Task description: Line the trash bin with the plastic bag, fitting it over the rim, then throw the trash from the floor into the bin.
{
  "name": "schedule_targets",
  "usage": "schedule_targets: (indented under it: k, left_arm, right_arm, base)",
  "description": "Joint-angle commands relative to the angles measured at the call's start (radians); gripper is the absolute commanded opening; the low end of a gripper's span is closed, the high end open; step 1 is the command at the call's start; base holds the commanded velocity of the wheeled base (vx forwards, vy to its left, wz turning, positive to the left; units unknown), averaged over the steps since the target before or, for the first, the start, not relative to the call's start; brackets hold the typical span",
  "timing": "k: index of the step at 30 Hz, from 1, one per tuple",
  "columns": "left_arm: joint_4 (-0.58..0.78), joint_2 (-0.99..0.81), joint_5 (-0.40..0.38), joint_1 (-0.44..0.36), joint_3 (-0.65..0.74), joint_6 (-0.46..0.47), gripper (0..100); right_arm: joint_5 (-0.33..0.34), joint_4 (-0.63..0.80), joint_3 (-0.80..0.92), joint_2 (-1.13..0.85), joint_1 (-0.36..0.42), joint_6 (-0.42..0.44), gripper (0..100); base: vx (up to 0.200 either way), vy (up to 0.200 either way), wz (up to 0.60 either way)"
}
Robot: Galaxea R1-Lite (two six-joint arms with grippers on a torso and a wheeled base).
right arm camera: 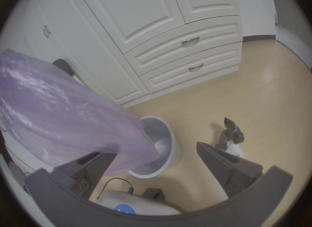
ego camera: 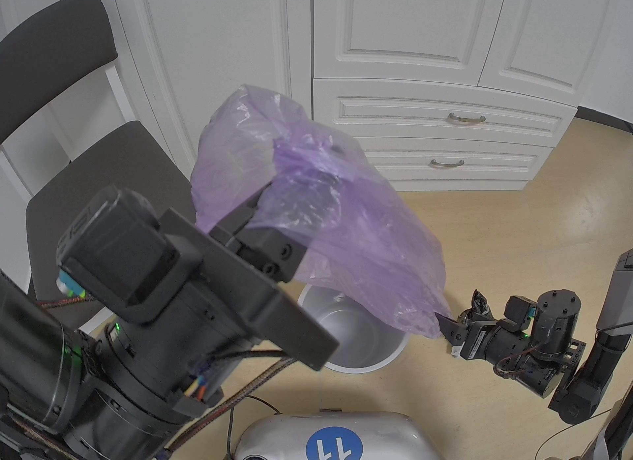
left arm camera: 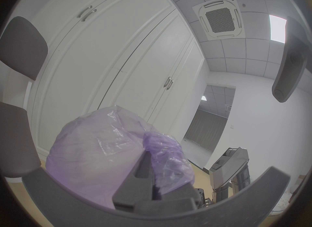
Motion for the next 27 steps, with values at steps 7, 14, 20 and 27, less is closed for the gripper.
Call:
schedule_targets:
  k: [7, 14, 20, 27]
  left_arm:
    - [0.000, -0.032, -0.001, -0.028, -0.019, -0.035, 0]
    - [0.000, -0.052, 0.001, -0.040, -0.026, -0.051, 0]
    - [0.001, -0.061, 0.001, -0.059, -0.025, -0.053, 0]
    - [0.001, -0.061, 0.001, -0.060, -0.022, -0.053, 0]
  right_arm:
    - [0.116, -0.019, -0.004, -0.001, 0.010, 0.175, 100]
    - [0.121, -0.019, -0.011, -0.033, 0.027, 0.230, 100]
    - [0.119, -0.019, -0.017, -0.066, 0.045, 0.246, 100]
    - [0.114, -0.019, -0.017, -0.064, 0.042, 0.240, 0]
  base:
    - [0.000, 0.000, 0.00]
    - [0.000, 0.000, 0.00]
    - [0.000, 0.000, 0.00]
    - [0.000, 0.000, 0.00]
